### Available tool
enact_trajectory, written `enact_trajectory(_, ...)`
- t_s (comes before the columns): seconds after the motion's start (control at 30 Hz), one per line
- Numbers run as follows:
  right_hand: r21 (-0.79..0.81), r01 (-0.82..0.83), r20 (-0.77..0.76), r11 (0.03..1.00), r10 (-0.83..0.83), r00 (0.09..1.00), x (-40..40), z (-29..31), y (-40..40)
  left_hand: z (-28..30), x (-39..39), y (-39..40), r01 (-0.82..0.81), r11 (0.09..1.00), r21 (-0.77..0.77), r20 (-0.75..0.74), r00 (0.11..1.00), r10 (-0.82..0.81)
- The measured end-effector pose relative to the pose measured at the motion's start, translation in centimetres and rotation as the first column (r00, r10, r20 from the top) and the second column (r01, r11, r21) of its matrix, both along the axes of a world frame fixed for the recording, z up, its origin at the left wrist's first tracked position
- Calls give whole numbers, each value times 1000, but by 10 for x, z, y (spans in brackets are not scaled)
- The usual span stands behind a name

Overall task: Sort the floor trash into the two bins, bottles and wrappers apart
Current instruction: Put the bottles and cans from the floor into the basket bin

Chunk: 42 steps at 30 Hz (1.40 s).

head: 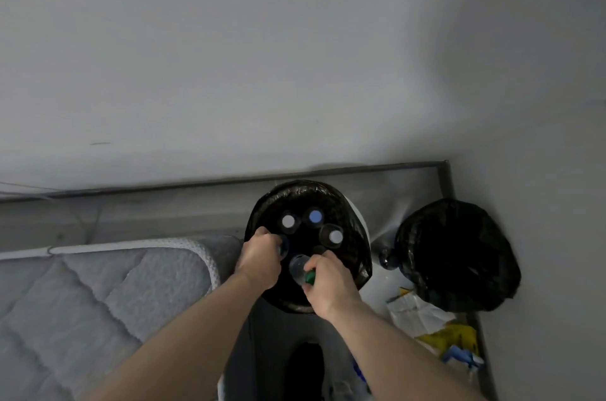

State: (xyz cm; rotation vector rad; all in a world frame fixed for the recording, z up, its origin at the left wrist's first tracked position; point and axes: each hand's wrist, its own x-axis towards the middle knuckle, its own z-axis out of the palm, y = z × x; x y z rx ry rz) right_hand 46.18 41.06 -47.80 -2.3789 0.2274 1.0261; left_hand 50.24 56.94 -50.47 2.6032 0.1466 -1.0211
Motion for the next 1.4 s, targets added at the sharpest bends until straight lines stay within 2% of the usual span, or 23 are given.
enact_trajectory(0.23, -11, -22, -68, 1000, 21, 997, -5, -39, 10, -36, -3, 0, -54, 997, -47, 27, 998, 56)
enact_trajectory(0.5, 7, -6, -136, 1000, 7, 991, -8, -57, 14, -47, -9, -1, -26, 997, -66, -35, 999, 24)
enact_trajectory(0.7, 48, 43, -100, 998, -38, 994, -22, -31, 1, -24, -20, 2, -32, 996, -81, -18, 999, 31)
enact_trajectory(0.87, 65, 87, -16, 994, -86, 996, -52, 18, -30, 24, -43, -5, -17, 995, -99, -4, 1000, 17)
enact_trajectory(1.17, -15, 130, -34, 991, -130, 991, -184, 106, -134, 117, -146, -51, 31, 989, -145, 145, 989, -10)
enact_trajectory(1.4, -93, 189, -63, 977, -196, 979, -346, 133, -222, 156, -286, -126, 51, 993, -104, 126, 991, -37)
